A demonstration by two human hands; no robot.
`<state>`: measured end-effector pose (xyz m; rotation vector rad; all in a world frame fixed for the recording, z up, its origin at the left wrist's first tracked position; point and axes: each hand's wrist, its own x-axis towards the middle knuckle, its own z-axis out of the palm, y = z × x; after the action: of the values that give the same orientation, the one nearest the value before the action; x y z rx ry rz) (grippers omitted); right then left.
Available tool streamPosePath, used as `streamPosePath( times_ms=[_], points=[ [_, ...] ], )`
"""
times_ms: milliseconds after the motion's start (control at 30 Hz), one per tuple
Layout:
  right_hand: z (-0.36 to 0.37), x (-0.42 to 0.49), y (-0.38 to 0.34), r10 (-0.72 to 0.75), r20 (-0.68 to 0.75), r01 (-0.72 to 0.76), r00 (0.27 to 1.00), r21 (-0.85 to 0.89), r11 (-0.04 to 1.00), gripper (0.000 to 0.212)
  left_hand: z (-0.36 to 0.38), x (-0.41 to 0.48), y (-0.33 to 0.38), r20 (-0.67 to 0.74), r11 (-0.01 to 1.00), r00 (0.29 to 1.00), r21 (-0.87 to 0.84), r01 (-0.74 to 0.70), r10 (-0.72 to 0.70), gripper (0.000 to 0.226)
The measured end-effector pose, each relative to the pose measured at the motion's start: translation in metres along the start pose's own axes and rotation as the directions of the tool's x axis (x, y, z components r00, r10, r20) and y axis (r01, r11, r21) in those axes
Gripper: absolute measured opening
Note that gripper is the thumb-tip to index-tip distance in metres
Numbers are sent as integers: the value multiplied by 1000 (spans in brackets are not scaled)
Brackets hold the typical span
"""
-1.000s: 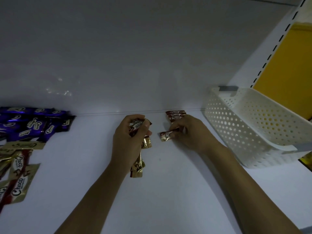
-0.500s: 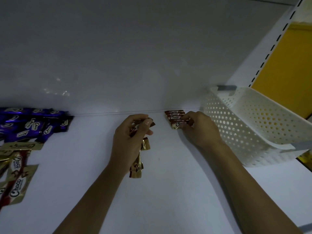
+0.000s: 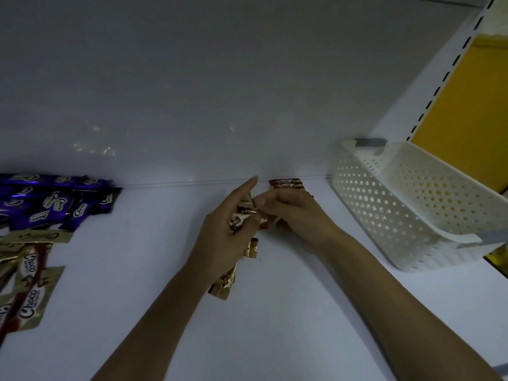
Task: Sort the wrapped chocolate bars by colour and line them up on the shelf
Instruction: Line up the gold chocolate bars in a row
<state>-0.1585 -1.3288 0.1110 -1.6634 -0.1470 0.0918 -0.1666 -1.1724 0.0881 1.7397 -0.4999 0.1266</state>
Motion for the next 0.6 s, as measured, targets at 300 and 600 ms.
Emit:
streamPosePath(
  times_ms=[300, 600],
  points=[
    [0, -1, 0, -6, 97, 2, 995, 44, 999, 17, -2, 0, -2, -19, 1000, 1000, 18, -14, 14, 57],
    [-10, 2, -1, 33, -221, -20, 975, 57, 998, 11, 0, -2, 3, -49, 990, 990, -62, 129, -132, 56]
  ],
)
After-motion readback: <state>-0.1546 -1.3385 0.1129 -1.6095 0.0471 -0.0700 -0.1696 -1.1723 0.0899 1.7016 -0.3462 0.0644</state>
